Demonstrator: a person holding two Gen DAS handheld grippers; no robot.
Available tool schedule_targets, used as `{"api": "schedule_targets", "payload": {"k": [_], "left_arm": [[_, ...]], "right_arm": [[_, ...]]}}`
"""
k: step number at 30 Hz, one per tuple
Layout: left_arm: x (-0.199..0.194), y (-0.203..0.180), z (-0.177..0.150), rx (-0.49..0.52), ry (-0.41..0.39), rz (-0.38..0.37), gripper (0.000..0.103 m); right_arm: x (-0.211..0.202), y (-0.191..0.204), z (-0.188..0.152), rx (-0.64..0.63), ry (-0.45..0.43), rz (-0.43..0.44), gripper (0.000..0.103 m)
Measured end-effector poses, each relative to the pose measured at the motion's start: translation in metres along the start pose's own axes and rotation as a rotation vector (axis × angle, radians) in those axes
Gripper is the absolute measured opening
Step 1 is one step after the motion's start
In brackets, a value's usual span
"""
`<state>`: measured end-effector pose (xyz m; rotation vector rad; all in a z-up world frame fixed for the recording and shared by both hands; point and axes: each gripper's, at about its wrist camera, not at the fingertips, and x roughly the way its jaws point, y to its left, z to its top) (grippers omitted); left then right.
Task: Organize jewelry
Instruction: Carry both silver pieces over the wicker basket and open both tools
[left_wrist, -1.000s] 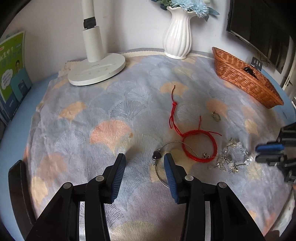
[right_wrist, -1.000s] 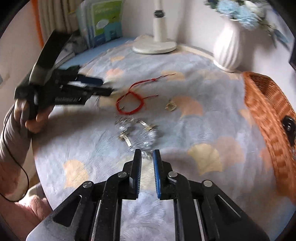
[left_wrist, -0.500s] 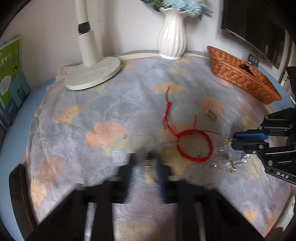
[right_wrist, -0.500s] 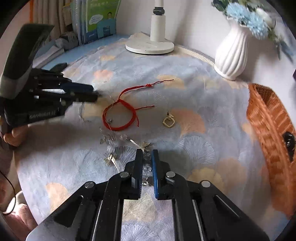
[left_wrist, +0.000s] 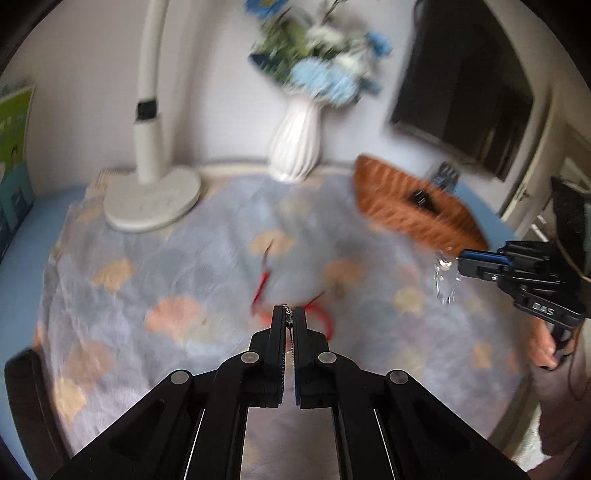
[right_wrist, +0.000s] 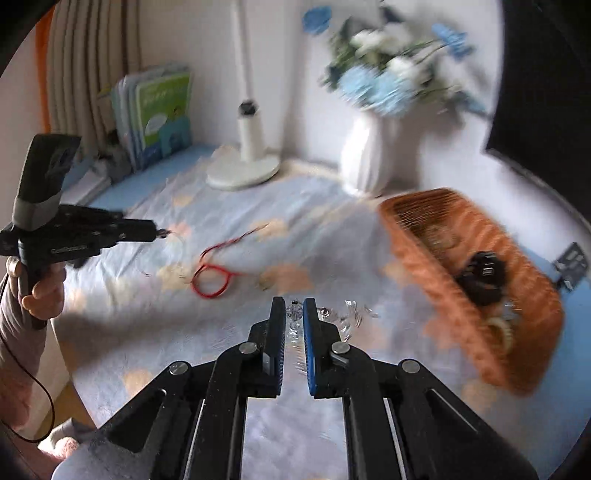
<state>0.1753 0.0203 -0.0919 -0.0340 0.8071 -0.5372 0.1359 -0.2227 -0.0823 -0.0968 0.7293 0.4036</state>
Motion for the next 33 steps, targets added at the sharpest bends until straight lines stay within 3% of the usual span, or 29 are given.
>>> {"api": "schedule_targets", "payload": {"k": [7, 16, 24, 30, 33], "left_arm": [[-0.009, -0.04, 0.041, 0.072, -0.055, -0.069, 0.003], [0.024, -0.122, 0.113, 0.219, -0.099, -0.136, 0.003], [0.094, -0.17, 0.177, 0.236, -0.102, -0.204, 0.003], [0.164, -0.184, 0.187, 0.219, -0.074, -0.178, 0.003], [0.192, -0.183, 0.188, 0.206, -0.052, -0.18, 0.003]], "right_arm": [[-0.048, -0.051, 0.007, 0.097, -0.099, -0.06, 0.01], [-0.078, -0.127, 0.019, 0.235, -0.207, -0.157, 0.01], [-0.052, -0.203, 0.032, 0.414, -0.231, -0.191, 0.01], [-0.019, -0.233, 0.021, 0.46, -0.188, -0.309, 0.01], [-0.002, -0.254, 0.01, 0.508, -0.162, -0.284, 0.01]]}}
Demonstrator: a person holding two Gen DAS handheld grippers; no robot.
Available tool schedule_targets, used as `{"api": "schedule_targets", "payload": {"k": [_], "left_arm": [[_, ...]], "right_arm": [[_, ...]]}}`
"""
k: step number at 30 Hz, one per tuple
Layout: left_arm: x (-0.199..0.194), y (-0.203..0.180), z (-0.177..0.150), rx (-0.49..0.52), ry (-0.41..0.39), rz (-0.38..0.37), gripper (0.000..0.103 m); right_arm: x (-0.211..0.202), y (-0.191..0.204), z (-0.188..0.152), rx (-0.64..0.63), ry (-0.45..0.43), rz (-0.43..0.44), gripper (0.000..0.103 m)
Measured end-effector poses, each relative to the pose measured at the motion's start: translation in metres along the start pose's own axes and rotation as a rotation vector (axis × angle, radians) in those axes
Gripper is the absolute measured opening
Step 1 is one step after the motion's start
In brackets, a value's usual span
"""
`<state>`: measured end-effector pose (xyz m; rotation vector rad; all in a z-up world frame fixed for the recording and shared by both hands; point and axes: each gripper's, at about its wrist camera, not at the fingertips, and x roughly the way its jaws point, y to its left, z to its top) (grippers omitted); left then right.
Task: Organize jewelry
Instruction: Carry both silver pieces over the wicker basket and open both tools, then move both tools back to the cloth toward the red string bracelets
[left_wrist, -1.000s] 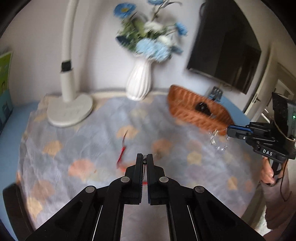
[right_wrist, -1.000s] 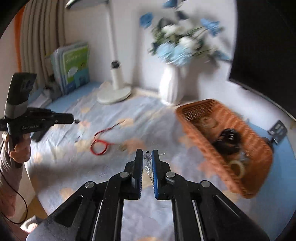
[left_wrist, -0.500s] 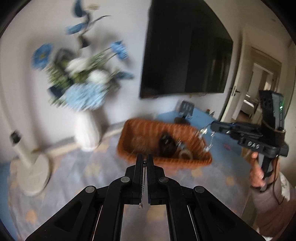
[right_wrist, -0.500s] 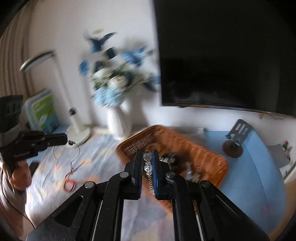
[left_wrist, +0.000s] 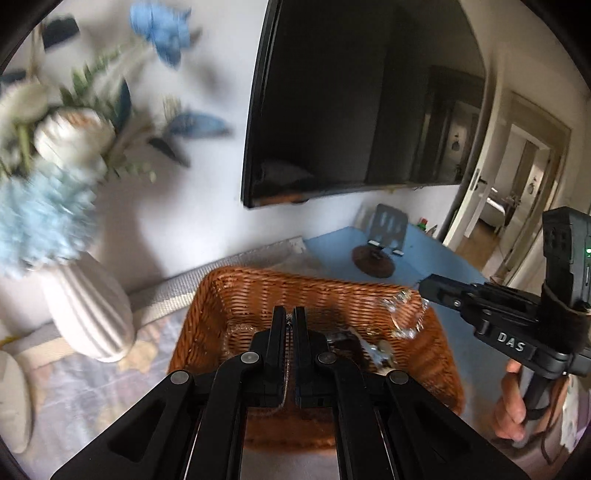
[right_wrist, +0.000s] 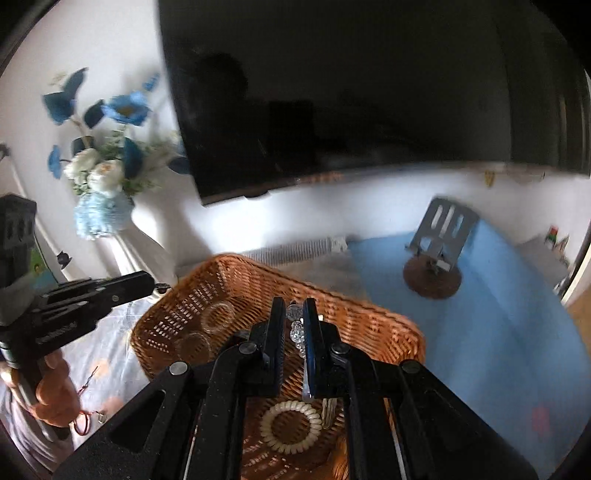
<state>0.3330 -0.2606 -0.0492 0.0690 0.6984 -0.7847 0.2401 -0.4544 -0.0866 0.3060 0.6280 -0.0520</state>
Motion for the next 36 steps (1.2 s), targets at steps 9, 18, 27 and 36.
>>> {"api": "schedule_targets", "payload": {"k": [9, 18, 27, 36], "left_arm": [[0.042, 0.013, -0.014, -0.043, 0.066, -0.027, 0.003], [0.048, 0.022, -0.017, -0.102, 0.094, -0.083, 0.016], [0.024, 0.018, -0.009, -0.08, 0.041, -0.06, 0.035], [-0.099, 0.031, -0.014, -0.044, -0.078, 0.051, 0.035]], "right_arm": [[0.019, -0.024, -0.011, 0.048, 0.067, -0.092, 0.01], [0.019, -0.036, -0.012, 0.107, 0.073, -0.072, 0.013], [-0.001, -0.024, -0.007, 0.085, -0.032, -0.021, 0.03], [-0.045, 0.022, -0.004, 0.043, -0.089, 0.106, 0.031]]}}
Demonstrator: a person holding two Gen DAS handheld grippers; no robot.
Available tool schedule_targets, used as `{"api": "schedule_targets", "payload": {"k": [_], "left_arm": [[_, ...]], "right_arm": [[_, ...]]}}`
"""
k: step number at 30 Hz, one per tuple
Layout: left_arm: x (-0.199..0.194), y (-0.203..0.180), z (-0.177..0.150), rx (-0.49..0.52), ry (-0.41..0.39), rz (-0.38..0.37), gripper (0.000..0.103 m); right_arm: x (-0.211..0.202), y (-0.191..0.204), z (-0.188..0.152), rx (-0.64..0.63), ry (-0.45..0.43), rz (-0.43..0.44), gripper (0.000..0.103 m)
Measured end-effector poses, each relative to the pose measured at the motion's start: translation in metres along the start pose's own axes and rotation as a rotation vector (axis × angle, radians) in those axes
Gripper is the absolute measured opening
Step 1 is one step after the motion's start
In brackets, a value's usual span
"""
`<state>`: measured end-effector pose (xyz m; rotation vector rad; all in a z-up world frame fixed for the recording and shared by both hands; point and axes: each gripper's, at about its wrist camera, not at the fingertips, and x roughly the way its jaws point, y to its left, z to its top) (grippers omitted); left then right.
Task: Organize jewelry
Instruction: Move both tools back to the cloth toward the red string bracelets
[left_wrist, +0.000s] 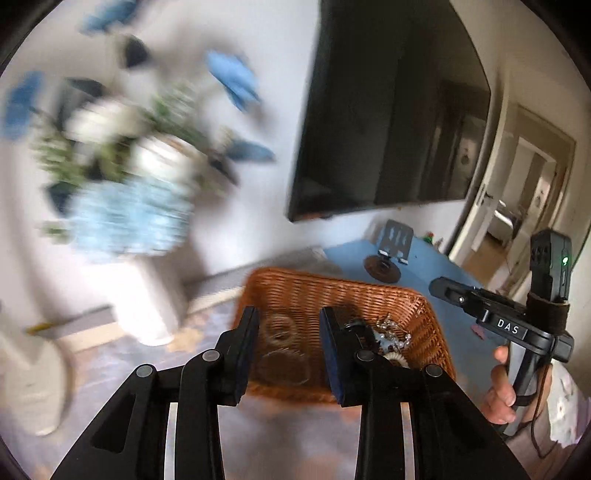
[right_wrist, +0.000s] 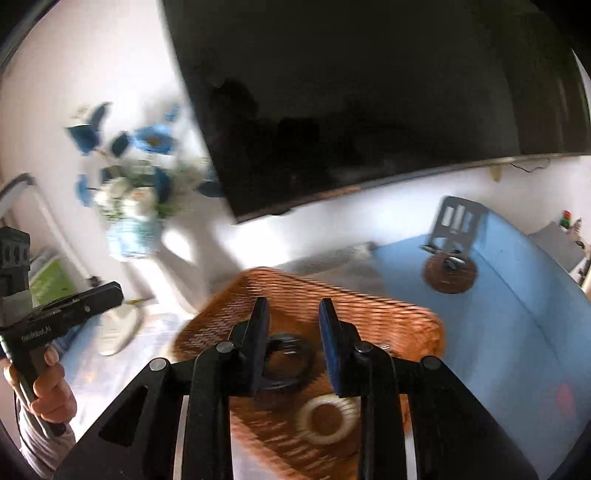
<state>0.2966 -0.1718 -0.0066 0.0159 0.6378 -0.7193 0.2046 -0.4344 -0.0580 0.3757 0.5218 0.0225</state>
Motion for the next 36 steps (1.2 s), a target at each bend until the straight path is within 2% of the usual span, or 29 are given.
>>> {"api": "schedule_targets", "payload": {"k": [6, 11, 14, 16, 18, 22, 26, 28, 32, 36], "left_arm": [[-0.089, 0.048, -0.025, -0.083, -0.076, 0.033, 0.042], [-0.126, 0.08, -0.072, -0.112, -0.035, 0.107, 0.043], [-0.13, 0.096, -0.105, -0.137, 0.009, 0.158, 0.043], [-0.13, 0.103, -0.132, -0.146, 0.042, 0.267, 0.043], [-0.126, 0.102, -0.152, -0.108, 0.091, 0.34, 0.043], [-0.104, 0.095, -0.18, 0.015, 0.189, 0.299, 0.043], [-0.08, 0.093, -0.19, 0.136, 0.277, 0.272, 0.043], [-0.07, 0.097, -0.189, 0.159, 0.293, 0.255, 0.043], [-0.054, 0.1, -0.188, 0.187, 0.319, 0.175, 0.043], [-0.04, 0.094, -0.19, 0.216, 0.349, 0.158, 0.04]], "right_arm": [[-0.023, 0.067, -0.008, -0.117, 0.009, 0.056, 0.033], [-0.02, 0.125, -0.031, -0.197, 0.076, 0.146, 0.033], [-0.001, 0.156, -0.055, -0.222, 0.173, 0.227, 0.033], [0.024, 0.174, -0.081, -0.229, 0.285, 0.288, 0.033], [0.045, 0.189, -0.105, -0.246, 0.376, 0.3, 0.033], [0.077, 0.211, -0.14, -0.309, 0.465, 0.304, 0.033], [0.093, 0.223, -0.152, -0.417, 0.488, 0.28, 0.033], [0.099, 0.226, -0.158, -0.459, 0.503, 0.275, 0.033], [0.109, 0.231, -0.168, -0.543, 0.528, 0.272, 0.033], [0.117, 0.236, -0.172, -0.592, 0.544, 0.264, 0.033]]}}
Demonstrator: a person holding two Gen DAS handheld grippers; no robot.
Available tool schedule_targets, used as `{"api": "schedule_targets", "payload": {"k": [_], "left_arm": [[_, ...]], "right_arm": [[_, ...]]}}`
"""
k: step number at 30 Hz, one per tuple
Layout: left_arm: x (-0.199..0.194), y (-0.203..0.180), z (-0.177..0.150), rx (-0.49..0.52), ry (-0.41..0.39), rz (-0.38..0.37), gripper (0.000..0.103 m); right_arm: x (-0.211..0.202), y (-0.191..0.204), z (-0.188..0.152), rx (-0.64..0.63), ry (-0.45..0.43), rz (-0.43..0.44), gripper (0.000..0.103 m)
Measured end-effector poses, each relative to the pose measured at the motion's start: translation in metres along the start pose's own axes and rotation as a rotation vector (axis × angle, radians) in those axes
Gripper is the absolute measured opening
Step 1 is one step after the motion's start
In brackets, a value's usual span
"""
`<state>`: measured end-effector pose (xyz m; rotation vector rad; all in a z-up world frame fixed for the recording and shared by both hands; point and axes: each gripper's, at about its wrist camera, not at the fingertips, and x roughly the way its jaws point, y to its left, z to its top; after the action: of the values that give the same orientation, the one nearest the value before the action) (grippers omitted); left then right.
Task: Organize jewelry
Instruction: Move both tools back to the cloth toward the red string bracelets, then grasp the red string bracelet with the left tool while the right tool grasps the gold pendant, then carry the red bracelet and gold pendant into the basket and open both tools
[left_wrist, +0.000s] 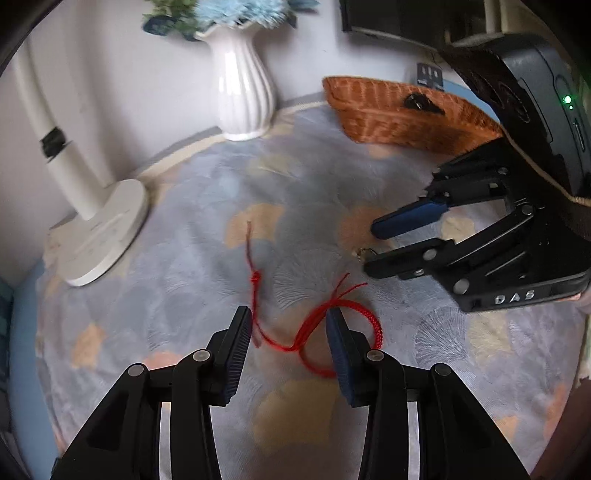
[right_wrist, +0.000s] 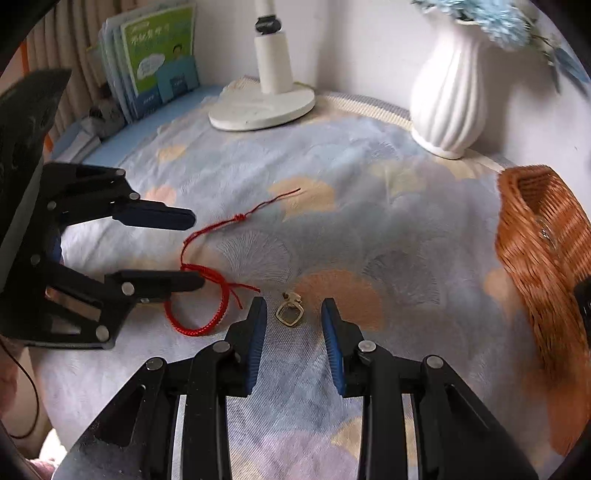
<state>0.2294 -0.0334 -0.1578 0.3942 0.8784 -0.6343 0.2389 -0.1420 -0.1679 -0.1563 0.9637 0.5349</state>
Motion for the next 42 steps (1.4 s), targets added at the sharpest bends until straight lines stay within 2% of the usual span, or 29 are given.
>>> {"api": "schedule_targets", "payload": {"k": [3, 10, 13, 14, 17, 18, 21, 27, 32, 35, 39, 42], "left_arm": [[0.007, -0.005, -0.002, 0.015, 0.009, -0.02, 0.035], [0.006, 0.0, -0.005, -0.013, -0.001, -0.062, 0.034], [0.006, -0.001, -0.005, -0.019, -0.003, -0.066, 0.033], [0.006, -0.001, -0.005, -0.018, -0.004, -0.068, 0.03], [0.003, -0.008, -0.008, 0.011, -0.014, -0.08, 0.009], [0.003, -0.014, -0.008, 0.029, -0.017, -0.069, 0.006], [0.002, -0.018, -0.009, 0.041, -0.021, -0.053, 0.005], [-0.001, -0.009, -0.009, -0.01, -0.02, -0.086, 0.005], [-0.008, -0.009, -0.005, -0.012, -0.039, -0.059, 0.005], [-0.014, -0.008, 0.001, -0.022, -0.049, -0.059, 0.004], [-0.027, -0.014, 0.013, -0.02, -0.074, -0.038, 0.004], [-0.037, -0.024, 0.028, 0.004, -0.095, -0.017, 0.004]], "right_arm": [[0.002, 0.002, 0.003, -0.02, -0.017, -0.006, 0.033], [0.004, 0.006, 0.005, -0.052, -0.046, -0.025, 0.031], [0.004, 0.008, 0.005, -0.064, -0.053, -0.03, 0.017], [0.004, 0.009, 0.004, -0.065, -0.054, -0.032, 0.016], [0.003, 0.01, 0.003, -0.075, -0.06, -0.043, 0.015], [0.003, 0.011, 0.003, -0.079, -0.062, -0.045, 0.015], [0.002, 0.014, 0.001, -0.093, -0.066, -0.051, 0.015], [-0.004, 0.012, -0.001, -0.08, -0.086, -0.052, 0.015], [-0.014, -0.006, -0.004, 0.012, -0.094, 0.012, 0.015], [-0.031, -0.025, -0.006, 0.095, -0.107, 0.087, 0.015], [-0.068, -0.051, -0.014, 0.197, -0.177, 0.171, 0.015], [-0.094, -0.068, -0.022, 0.246, -0.213, 0.184, 0.015]]}}
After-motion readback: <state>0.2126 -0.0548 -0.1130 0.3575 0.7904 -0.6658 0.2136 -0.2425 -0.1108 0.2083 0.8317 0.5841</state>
